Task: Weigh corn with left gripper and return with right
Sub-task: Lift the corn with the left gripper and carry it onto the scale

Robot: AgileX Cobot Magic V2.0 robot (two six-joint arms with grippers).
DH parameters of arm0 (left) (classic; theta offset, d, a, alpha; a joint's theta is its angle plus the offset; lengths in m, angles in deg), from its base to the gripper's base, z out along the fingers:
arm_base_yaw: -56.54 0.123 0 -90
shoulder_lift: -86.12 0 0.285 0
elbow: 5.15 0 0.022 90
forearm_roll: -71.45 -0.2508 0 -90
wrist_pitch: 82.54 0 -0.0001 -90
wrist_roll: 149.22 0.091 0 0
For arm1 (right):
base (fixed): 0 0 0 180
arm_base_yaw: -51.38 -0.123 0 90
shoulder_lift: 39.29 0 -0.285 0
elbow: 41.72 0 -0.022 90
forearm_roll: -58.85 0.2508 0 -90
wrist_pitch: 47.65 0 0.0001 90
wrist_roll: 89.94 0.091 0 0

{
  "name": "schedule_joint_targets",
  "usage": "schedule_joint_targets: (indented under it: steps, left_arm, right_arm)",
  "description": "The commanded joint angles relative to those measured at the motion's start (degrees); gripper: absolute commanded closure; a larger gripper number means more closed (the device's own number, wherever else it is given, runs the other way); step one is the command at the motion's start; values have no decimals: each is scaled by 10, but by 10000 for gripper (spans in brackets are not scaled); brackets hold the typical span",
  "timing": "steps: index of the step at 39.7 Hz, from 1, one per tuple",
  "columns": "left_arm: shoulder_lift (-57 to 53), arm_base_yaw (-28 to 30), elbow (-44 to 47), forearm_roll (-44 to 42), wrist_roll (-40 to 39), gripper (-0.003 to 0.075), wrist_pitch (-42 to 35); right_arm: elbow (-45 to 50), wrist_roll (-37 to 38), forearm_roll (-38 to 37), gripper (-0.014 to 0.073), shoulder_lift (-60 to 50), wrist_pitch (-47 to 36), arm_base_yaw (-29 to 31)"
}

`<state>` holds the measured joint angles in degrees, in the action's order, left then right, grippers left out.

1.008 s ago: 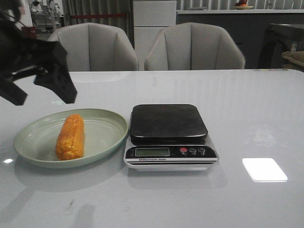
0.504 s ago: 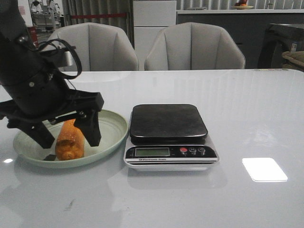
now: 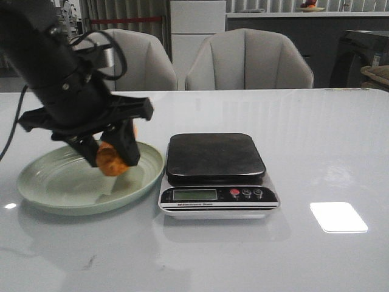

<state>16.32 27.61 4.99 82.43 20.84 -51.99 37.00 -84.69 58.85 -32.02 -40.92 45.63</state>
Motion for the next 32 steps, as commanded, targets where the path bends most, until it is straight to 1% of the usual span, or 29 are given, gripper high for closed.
schedule_joint_targets:
  steps: [1,7,12,19,25,27,29,32]
  left_arm:
    - [-23,-26,-48,9,2,605,-22]
    - [-5,-57,-85,33,2,599,-22]
    - [19,-77,-107,44,2,549,-22]
    - [53,-92,-133,63,2,410,-22]
    - [66,-96,-148,79,2,239,-23]
    - [67,-98,-148,79,2,204,-27]
    - [67,-98,-151,85,2,192,-29]
    - [67,-98,-152,88,2,197,-29]
  right_arm:
    - [6,-4,-4,446,-12,-43,4]
    - [6,-4,-4,446,-12,-43,4]
    - [6,-4,-4,446,-12,-43,4]
    - [6,-4,-4,446,-12,-43,4]
    - [6,-4,-4,446,-12,-43,4]
    - [6,-4,-4,446,-12,-43,4]
    - [6,-4,-4,446,-12,-43,4]
    - [6,-4,-4,446,-12,-43,4]
